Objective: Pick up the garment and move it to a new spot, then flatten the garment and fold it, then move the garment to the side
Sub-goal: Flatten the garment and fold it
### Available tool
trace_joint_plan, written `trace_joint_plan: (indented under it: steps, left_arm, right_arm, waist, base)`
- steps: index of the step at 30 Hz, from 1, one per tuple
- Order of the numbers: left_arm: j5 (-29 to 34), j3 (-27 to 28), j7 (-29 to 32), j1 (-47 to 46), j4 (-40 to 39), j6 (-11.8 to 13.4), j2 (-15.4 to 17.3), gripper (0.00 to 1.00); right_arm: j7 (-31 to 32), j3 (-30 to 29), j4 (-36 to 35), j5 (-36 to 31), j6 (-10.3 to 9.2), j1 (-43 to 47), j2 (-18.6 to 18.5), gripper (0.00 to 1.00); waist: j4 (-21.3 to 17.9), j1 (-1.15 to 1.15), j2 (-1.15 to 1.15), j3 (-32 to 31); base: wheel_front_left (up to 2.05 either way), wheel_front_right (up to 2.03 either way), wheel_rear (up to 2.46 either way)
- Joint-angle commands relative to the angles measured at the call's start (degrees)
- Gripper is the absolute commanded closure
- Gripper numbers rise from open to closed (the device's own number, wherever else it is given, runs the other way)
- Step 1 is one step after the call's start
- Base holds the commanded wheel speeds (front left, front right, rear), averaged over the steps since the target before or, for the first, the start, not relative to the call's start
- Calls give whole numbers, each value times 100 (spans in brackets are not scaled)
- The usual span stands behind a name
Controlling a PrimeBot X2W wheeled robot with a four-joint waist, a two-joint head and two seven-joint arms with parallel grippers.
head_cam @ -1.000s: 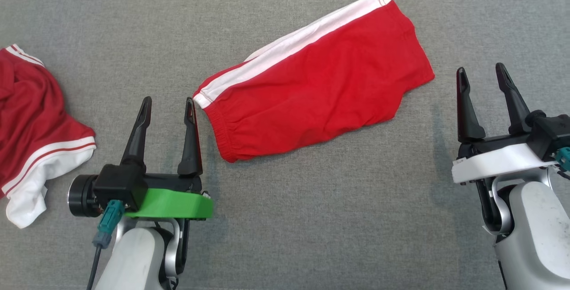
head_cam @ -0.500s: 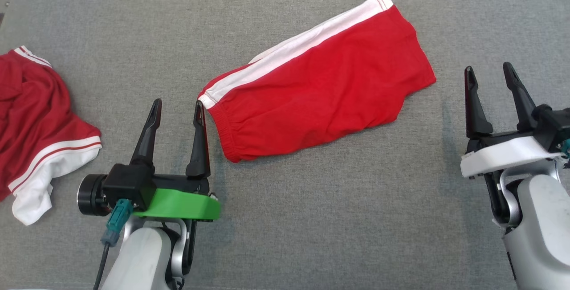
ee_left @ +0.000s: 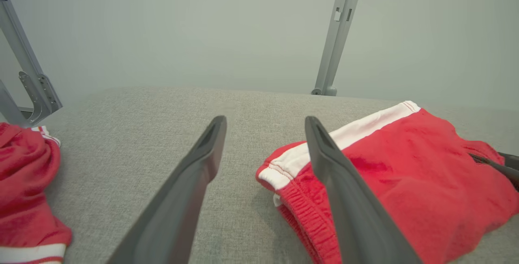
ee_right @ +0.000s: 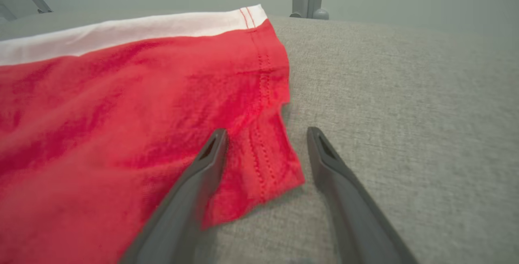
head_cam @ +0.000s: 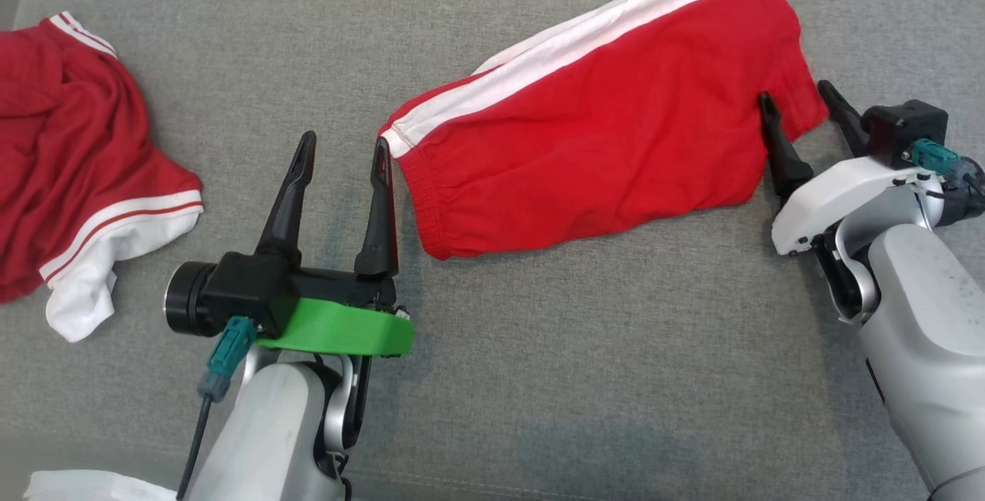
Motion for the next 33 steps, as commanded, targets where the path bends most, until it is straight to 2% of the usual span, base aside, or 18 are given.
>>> trace_joint_plan:
  steps: [1,5,6,7,8,12,17,23,33]
  left_arm:
    - [33,14,-35,-87,13,-19,-14,0]
    - [62,14,-35,-66,46,-44,-58,0]
    - [71,15,-35,-62,53,-48,-67,0]
    - [78,25,-35,-59,57,-48,-72,0]
    - [93,33,-35,-54,62,-46,-77,0]
    - [149,65,-36,-60,87,-67,-76,0]
    - [197,102,-36,-79,104,-89,-66,0]
    - [207,186,-36,73,121,-93,32,0]
    - [187,204,83,280,33,-18,194,0]
  right_arm:
    - [19,85,105,87,-8,-101,-50,0]
    - [232,398,496,380,-8,-258,-93,2]
    - [322,472,566,467,-6,-273,-98,52]
    - [383,547,608,536,-6,-292,-108,70]
    - [446,631,625,641,-5,-297,-90,100]
    - [576,875,538,1006,-8,-295,-135,100]
    - [347,827,341,1238,-9,-188,-194,100]
    - [-224,352,-47,1408,-9,564,-78,100]
    - [-519,-770,-710,1388,-10,1967,406,100]
  waist:
    - [134,0,0,125]
    - [154,0,0,132]
    - [149,0,0,128]
    - [135,0,0,123]
    - [115,0,0,117]
    - [6,0,0,102]
    - [-115,0,0,68]
    - [-392,0,0,-136]
    - [-807,0,0,-447]
  base:
    - [0,0,0]
    - [0,0,0]
    - [0,0,0]
    - [0,0,0]
    - [0,0,0]
    - [0,0,0]
    - [0,0,0]
    - [0,0,0]
    - [0,0,0]
